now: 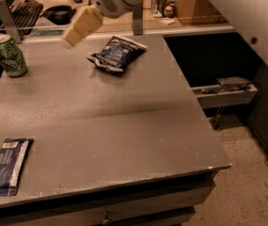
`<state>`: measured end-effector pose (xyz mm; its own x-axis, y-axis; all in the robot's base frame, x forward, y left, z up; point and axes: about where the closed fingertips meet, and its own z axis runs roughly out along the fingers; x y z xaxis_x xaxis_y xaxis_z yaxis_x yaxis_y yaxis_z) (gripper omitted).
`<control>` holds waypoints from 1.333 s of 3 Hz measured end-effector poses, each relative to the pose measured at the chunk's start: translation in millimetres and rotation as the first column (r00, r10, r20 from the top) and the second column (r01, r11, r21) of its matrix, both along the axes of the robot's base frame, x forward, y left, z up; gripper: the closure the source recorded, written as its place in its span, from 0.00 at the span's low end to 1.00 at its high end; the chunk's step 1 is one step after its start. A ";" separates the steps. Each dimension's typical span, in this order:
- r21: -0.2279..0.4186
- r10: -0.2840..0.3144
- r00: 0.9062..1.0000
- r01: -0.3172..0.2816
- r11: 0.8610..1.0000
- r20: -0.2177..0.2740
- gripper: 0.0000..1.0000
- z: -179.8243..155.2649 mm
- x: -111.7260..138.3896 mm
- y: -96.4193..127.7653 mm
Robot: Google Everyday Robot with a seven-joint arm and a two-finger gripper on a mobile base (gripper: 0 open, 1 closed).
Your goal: Move green can near blue chip bag
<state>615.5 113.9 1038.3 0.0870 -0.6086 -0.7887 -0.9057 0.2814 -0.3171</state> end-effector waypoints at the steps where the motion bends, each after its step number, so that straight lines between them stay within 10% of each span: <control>1: 0.114 0.019 0.999 -0.022 0.993 0.032 0.00 14.0 17.7 67.1; 2: 0.114 0.019 0.999 -0.022 0.993 0.033 0.00 14.0 17.7 67.3; 4: 0.166 0.092 0.996 -0.092 0.982 0.012 0.00 -36.0 21.0 137.0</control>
Offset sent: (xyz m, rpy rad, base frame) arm 0.0147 0.0554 0.0094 0.0902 -0.0192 0.0189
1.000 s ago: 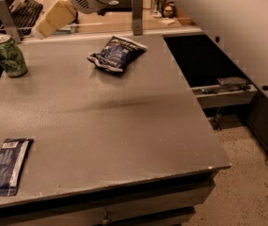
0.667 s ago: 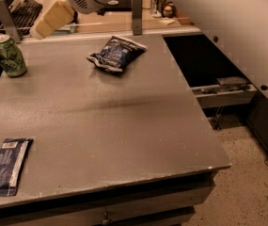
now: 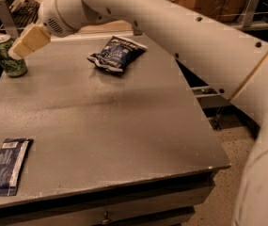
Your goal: Move green can near blue chip bag
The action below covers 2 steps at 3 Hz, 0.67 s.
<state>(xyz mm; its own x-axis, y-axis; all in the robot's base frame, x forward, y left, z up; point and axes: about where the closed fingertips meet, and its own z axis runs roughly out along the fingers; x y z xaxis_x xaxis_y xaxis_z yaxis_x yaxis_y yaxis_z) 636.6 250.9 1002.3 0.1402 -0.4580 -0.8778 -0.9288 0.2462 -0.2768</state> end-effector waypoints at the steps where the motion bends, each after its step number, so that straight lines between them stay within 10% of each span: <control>1: 0.029 0.038 0.999 -0.037 0.999 -0.019 0.00 -27.2 4.6 37.6; 2: 0.039 0.068 0.996 -0.066 0.997 -0.058 0.00 -67.9 19.6 74.7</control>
Offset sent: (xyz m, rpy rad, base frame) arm 0.0339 0.0992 -0.0983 0.0448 0.0867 0.0810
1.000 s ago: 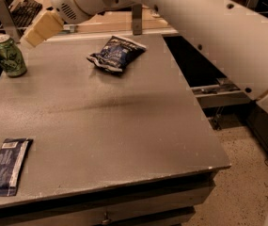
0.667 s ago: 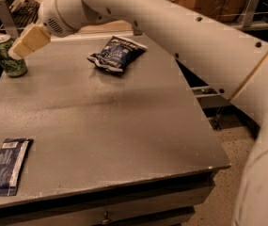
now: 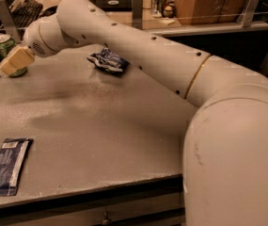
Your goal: Move green can near blue chip bag
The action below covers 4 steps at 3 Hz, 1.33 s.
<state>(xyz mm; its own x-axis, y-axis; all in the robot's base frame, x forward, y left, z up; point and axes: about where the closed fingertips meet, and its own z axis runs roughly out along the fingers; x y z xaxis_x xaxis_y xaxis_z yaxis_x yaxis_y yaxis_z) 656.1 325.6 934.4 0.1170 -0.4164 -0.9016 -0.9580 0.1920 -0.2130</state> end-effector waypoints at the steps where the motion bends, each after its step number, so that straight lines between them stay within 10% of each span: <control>1: 0.003 0.022 0.999 -0.022 1.000 -0.032 0.00 -26.0 10.5 23.0; 2: 0.010 0.017 0.999 -0.017 1.000 -0.046 0.00 -41.3 27.8 34.7; 4: 0.066 -0.018 0.997 0.023 0.998 -0.081 0.50 -48.7 63.5 49.8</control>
Offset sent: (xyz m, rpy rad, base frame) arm 0.0524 0.0437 -0.0560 0.0192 0.0569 0.0013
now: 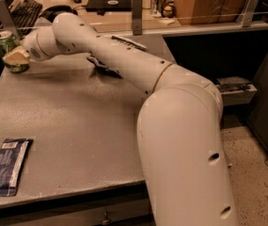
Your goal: Move green can near blue chip bag
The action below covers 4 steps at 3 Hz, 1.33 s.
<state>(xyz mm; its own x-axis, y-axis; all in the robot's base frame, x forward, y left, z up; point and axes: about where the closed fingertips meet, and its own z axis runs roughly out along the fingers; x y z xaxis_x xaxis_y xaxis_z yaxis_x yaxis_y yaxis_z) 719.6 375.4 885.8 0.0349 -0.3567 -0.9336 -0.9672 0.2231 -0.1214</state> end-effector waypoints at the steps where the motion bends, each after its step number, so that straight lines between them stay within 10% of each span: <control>1: 0.030 0.004 1.000 -0.003 1.000 -0.014 0.72 6.8 3.1 9.4; 2: 0.068 0.007 1.000 -0.008 0.998 0.017 1.00 33.8 -3.3 2.3; 4: -0.002 -0.002 0.997 0.002 1.000 0.075 1.00 76.4 -25.1 -61.2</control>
Offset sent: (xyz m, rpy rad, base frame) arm -0.0044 0.0006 0.0518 0.1162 -0.0273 -0.0003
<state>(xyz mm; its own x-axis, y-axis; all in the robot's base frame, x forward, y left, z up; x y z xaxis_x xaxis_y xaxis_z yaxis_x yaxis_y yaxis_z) 694.5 314.2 962.2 0.1041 -0.3589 -0.9275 -0.9550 0.2243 -0.1940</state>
